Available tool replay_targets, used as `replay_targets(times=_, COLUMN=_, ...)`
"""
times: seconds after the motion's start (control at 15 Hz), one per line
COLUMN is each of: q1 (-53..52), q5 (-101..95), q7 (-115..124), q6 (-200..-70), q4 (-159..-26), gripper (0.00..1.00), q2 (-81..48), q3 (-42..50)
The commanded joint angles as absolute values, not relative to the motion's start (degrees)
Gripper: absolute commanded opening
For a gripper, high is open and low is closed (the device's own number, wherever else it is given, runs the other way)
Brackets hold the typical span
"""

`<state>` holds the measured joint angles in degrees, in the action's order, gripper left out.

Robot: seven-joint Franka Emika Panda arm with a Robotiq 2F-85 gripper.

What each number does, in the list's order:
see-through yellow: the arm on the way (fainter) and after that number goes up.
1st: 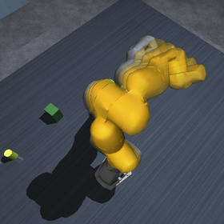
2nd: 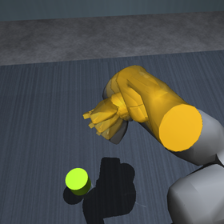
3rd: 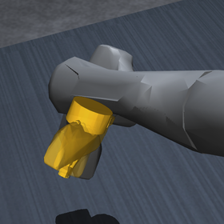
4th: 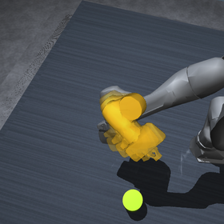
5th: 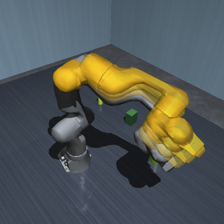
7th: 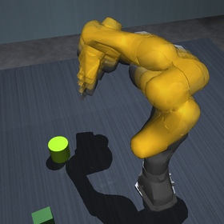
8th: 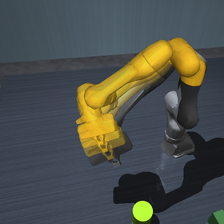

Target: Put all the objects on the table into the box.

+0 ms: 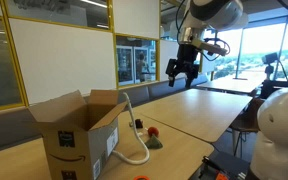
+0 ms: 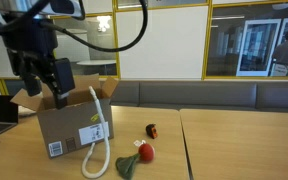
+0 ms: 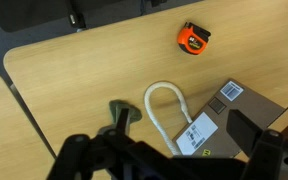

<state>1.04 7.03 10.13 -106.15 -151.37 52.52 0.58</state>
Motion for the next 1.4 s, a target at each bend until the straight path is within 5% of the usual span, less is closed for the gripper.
replay_targets(times=0.0, q1=1.84, q5=7.54, q7=9.61, q6=-105.93, q4=-151.01, gripper=1.00, q2=52.50, q3=0.01)
replay_targets(times=0.67, q1=1.91, q5=7.07, q7=9.37, q6=-107.28, q4=-152.00, gripper=1.00, q2=53.20, q3=-0.39)
replay_targets(times=1.33, q1=0.94, q5=3.76, q7=7.27, q6=-135.99, q4=-159.27, gripper=1.00, q2=46.61, q3=-3.26)
